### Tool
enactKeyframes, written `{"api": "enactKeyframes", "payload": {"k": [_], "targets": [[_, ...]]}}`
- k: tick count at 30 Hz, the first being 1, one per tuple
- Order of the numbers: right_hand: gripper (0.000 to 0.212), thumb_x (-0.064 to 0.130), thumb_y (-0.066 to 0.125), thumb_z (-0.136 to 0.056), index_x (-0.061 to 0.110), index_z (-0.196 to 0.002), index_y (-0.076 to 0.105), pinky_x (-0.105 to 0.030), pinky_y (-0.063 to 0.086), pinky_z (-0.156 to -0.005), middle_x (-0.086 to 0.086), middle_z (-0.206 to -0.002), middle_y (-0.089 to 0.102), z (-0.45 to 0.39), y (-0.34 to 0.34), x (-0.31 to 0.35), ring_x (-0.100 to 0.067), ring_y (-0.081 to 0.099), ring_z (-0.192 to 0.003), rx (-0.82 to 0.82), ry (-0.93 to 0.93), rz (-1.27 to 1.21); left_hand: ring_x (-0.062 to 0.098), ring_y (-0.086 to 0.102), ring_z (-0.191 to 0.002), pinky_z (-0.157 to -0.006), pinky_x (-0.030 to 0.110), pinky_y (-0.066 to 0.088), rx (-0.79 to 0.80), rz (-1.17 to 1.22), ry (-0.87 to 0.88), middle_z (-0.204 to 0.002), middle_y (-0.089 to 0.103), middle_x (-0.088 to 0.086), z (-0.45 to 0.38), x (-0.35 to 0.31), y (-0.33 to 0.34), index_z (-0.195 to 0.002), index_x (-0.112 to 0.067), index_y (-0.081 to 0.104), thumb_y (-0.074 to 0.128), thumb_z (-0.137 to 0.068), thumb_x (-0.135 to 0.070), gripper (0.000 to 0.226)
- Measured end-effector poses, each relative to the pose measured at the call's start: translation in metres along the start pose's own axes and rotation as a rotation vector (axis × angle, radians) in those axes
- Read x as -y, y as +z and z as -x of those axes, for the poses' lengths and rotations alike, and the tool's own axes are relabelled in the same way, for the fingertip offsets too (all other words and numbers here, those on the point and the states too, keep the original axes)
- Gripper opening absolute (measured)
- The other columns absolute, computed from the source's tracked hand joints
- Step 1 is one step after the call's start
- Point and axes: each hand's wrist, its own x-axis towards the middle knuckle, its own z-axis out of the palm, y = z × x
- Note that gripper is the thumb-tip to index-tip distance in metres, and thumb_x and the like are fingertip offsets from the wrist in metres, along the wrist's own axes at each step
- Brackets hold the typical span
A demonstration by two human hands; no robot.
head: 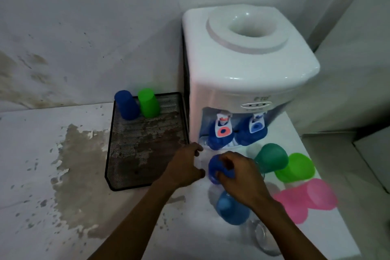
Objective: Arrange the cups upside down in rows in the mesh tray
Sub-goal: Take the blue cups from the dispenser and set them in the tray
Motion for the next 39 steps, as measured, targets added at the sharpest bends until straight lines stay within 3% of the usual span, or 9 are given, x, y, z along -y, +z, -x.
{"api": "enactKeyframes", "payload": {"k": [3,11,15,20,24,27,32,34,39], "targets": [[0.046,0.040,0.074,-0.072,0.023,-0.114,0.063,-0.028,0.050,-0.090,0.005,-0.110,0.068,0.020,-0.015,-0.019,-0.015,0.061,-0.099,0.011,0.008,0.111,0.022,0.044,-0.130,-0.108,0.039,0.040,0.041,-0.132,0.019,-0.141,0.048,0.001,-0.010,-0.007,0.026,-0.139,-0.021,0.039,0.086,-0.063,-0.028,0.090],[0.093,0.081,0.064,-0.052,0.037,-0.132,0.044,-0.035,0.028,-0.106,0.015,-0.133,0.052,0.052,-0.018,-0.043,-0.012,0.044,-0.123,0.259,-0.047,0.299,0.025,0.050,-0.120,-0.101,0.043,0.044,0.047,-0.256,0.066,-0.137,0.053,0.002,-0.018,-0.010,0.058,-0.138,-0.024,0.034,0.085,-0.052,-0.048,0.103],[0.105,0.077,0.068,-0.048,0.039,-0.139,0.032,-0.037,0.022,-0.108,0.015,-0.141,0.043,0.054,-0.009,-0.049,-0.015,0.037,-0.130,0.309,-0.112,0.395,0.025,0.053,-0.115,-0.096,0.040,0.048,-0.003,-0.158,0.049,-0.130,0.057,0.002,-0.013,-0.012,0.063,-0.132,-0.020,0.040,0.084,-0.051,-0.049,0.096],[0.097,0.058,0.074,-0.054,0.036,-0.140,0.034,-0.033,0.027,-0.105,0.011,-0.138,0.046,0.051,0.000,-0.055,-0.017,0.044,-0.125,0.285,-0.128,0.456,0.021,0.060,-0.107,-0.091,0.038,0.053,-0.027,0.049,0.003,-0.122,0.060,0.003,-0.008,-0.007,0.056,-0.123,-0.018,0.044,0.089,-0.046,-0.043,0.093],[0.095,0.055,0.071,-0.049,0.034,-0.137,0.042,-0.015,0.041,-0.086,0.014,-0.121,0.051,0.046,0.000,-0.048,-0.009,0.054,-0.107,0.184,-0.105,0.157,0.017,0.060,-0.101,-0.088,0.031,0.054,-0.077,0.188,-0.060,-0.114,0.060,-0.001,-0.002,0.000,0.031,-0.117,-0.019,0.047,0.091,-0.049,-0.032,0.082],[0.094,0.051,0.067,-0.047,0.029,-0.136,0.044,-0.002,0.038,-0.080,0.010,-0.117,0.049,0.036,0.000,-0.030,-0.005,0.052,-0.105,0.121,-0.086,-0.132,0.006,0.058,-0.085,-0.069,0.013,0.045,-0.121,0.374,-0.110,-0.101,0.058,-0.004,0.004,0.009,0.005,-0.111,-0.016,0.049,0.087,-0.061,-0.016,0.063],[0.080,0.024,0.075,-0.059,0.035,-0.133,0.046,-0.024,0.056,-0.082,0.007,-0.118,0.056,0.005,0.024,0.006,-0.008,0.061,-0.104,0.087,0.006,-0.536,0.026,0.065,-0.095,-0.078,0.040,0.055,-0.347,0.828,-0.256,-0.114,0.065,0.011,0.007,0.039,-0.036,-0.116,-0.013,0.056,0.077,-0.075,-0.013,0.046],[0.074,0.024,0.076,-0.062,0.028,-0.132,0.049,-0.022,0.055,-0.078,0.005,-0.119,0.059,-0.009,0.035,0.028,-0.008,0.060,-0.105,0.058,0.075,-0.705,0.026,0.067,-0.087,-0.071,0.038,0.056,-0.429,0.956,-0.297,-0.109,0.068,0.014,0.008,0.049,-0.052,-0.118,-0.011,0.058,0.072,-0.080,-0.016,0.040],[0.029,0.034,0.070,-0.082,0.019,-0.105,0.061,-0.038,0.055,-0.072,-0.005,-0.098,0.067,-0.051,0.070,0.077,-0.023,0.064,-0.088,0.045,0.651,-1.136,0.036,0.066,-0.096,-0.074,0.043,0.055,-0.501,1.122,-0.495,-0.113,0.066,0.018,-0.002,0.077,-0.085,-0.127,-0.012,0.054,0.074,-0.072,-0.048,0.069]]}}
